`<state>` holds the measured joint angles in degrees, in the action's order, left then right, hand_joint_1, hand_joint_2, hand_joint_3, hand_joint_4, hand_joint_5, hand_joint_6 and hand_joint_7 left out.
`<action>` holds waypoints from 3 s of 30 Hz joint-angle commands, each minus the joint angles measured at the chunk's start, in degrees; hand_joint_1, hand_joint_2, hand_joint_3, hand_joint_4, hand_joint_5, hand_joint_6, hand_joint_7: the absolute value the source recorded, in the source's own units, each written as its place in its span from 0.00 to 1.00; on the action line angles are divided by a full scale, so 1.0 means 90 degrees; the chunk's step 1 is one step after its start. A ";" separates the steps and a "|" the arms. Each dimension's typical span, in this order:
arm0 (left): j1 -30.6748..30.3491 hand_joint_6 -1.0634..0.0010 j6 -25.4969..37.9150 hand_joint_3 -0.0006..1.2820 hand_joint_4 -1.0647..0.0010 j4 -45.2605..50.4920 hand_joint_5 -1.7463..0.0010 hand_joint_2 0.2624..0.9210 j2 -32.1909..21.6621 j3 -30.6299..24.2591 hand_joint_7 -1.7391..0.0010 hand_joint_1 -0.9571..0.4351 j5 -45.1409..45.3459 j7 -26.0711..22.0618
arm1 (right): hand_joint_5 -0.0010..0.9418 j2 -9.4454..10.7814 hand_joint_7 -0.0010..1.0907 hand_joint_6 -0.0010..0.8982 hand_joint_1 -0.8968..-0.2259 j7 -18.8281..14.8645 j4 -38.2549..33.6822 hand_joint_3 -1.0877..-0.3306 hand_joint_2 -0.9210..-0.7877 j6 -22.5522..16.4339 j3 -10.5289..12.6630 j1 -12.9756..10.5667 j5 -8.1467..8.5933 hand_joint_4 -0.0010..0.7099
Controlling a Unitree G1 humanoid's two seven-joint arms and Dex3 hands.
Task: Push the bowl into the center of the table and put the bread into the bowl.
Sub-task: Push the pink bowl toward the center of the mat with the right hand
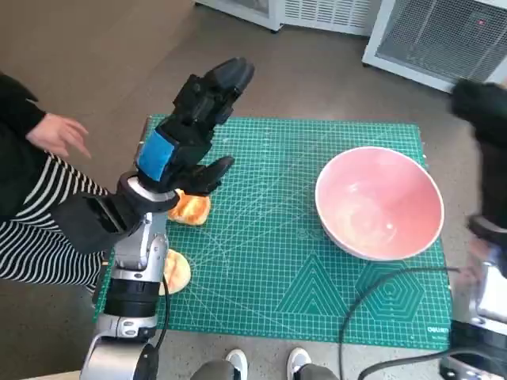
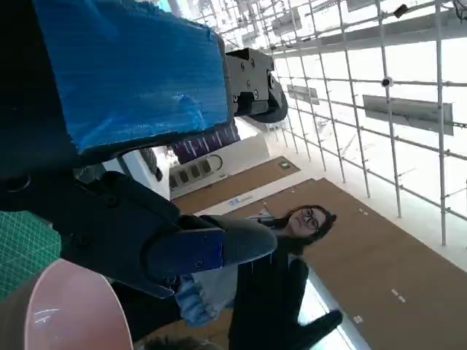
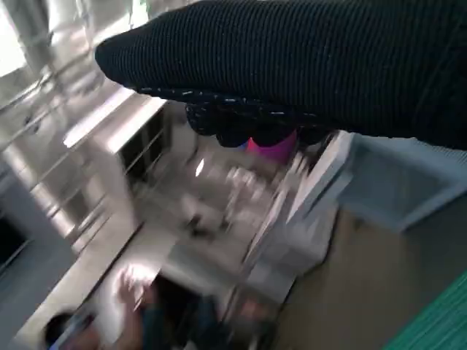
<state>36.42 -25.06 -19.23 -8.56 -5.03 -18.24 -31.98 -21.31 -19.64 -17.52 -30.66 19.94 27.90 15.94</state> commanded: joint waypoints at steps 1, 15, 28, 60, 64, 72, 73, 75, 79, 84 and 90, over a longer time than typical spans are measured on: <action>-0.0016 1.00 -0.0051 0.39 1.00 -0.0005 0.89 0.88 0.0018 -0.0004 0.71 0.19 0.0037 0.0016 | 0.00 -0.0120 0.40 0.03 0.35 0.0179 -0.0475 0.51 0.00 -0.0146 0.0225 -0.0128 -0.0055 0.15; 0.0055 1.00 -0.0075 0.39 1.00 -0.0058 0.89 0.88 0.0040 -0.0014 0.70 0.20 0.0041 0.0030 | 0.00 -0.0178 0.37 0.00 0.37 0.0913 -0.3060 0.50 0.00 -0.0571 0.0750 0.0293 -0.0075 0.06; 0.0079 1.00 -0.0111 0.40 1.00 -0.0116 0.88 0.86 -0.0013 -0.0043 0.68 0.20 0.0027 -0.0029 | 0.01 -0.0167 0.35 0.00 0.45 0.1187 -0.4934 0.39 0.00 -0.0518 0.0505 0.0781 -0.0289 0.06; -0.0131 1.00 -0.0255 0.26 1.00 -0.0137 0.90 1.00 -0.0208 -0.0200 0.73 0.19 -0.0008 -0.0212 | 0.01 0.0863 0.32 0.06 0.36 0.0758 -0.5827 0.44 0.00 -0.0045 -0.0191 0.1417 -0.0483 0.12; -0.0160 1.00 -0.0298 0.26 1.00 -0.0148 0.90 1.00 -0.0217 -0.0208 0.73 0.19 0.0028 -0.0193 | 0.01 0.0970 0.32 0.05 0.35 0.0686 -0.5835 0.45 0.00 -0.0019 -0.0244 0.1480 -0.0520 0.12; -0.0195 1.00 -0.0367 0.25 0.99 -0.0175 0.91 1.00 -0.0247 -0.0226 0.72 0.19 0.0088 -0.0142 | 0.00 0.1243 0.31 0.05 0.36 0.0644 -0.5813 0.43 0.00 0.0032 -0.0337 0.1629 -0.0574 0.11; -0.0199 1.00 -0.0375 0.25 0.99 -0.0173 0.91 1.00 -0.0248 -0.0225 0.72 0.19 0.0097 -0.0134 | 0.00 0.1273 0.31 0.05 0.36 0.0632 -0.5808 0.43 0.00 0.0034 -0.0346 0.1642 -0.0573 0.11; -0.0212 1.00 -0.0395 0.25 0.99 -0.0168 0.91 1.00 -0.0257 -0.0225 0.72 0.19 0.0117 -0.0110 | 0.00 0.1363 0.31 0.04 0.36 0.0609 -0.5794 0.42 0.00 0.0027 -0.0383 0.1684 -0.0586 0.10; -0.0218 1.00 -0.0428 0.25 0.99 -0.0191 0.91 1.00 -0.0267 -0.0218 0.72 0.19 0.0139 -0.0083 | 0.00 0.1489 0.30 0.04 0.37 0.0602 -0.5791 0.41 0.00 0.0026 -0.0443 0.1762 -0.0613 0.10; -0.0241 1.00 -0.0423 0.25 0.99 -0.0180 0.91 1.00 -0.0279 -0.0218 0.72 0.18 0.0144 -0.0063 | 0.00 0.1626 0.30 0.04 0.39 0.0574 -0.5864 0.40 0.00 0.0071 -0.0471 0.1865 -0.0596 0.10; -0.0283 1.00 -0.0406 0.25 0.99 -0.0173 0.91 1.00 -0.0295 -0.0239 0.72 0.18 0.0106 -0.0071 | 0.00 0.1781 0.29 0.04 0.38 0.0577 -0.5925 0.42 0.00 0.0156 -0.0450 0.1977 -0.0549 0.10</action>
<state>34.60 -28.26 -20.91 -10.85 -6.97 -17.68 -32.93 -6.29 -14.12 -69.55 -30.62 15.73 45.86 11.02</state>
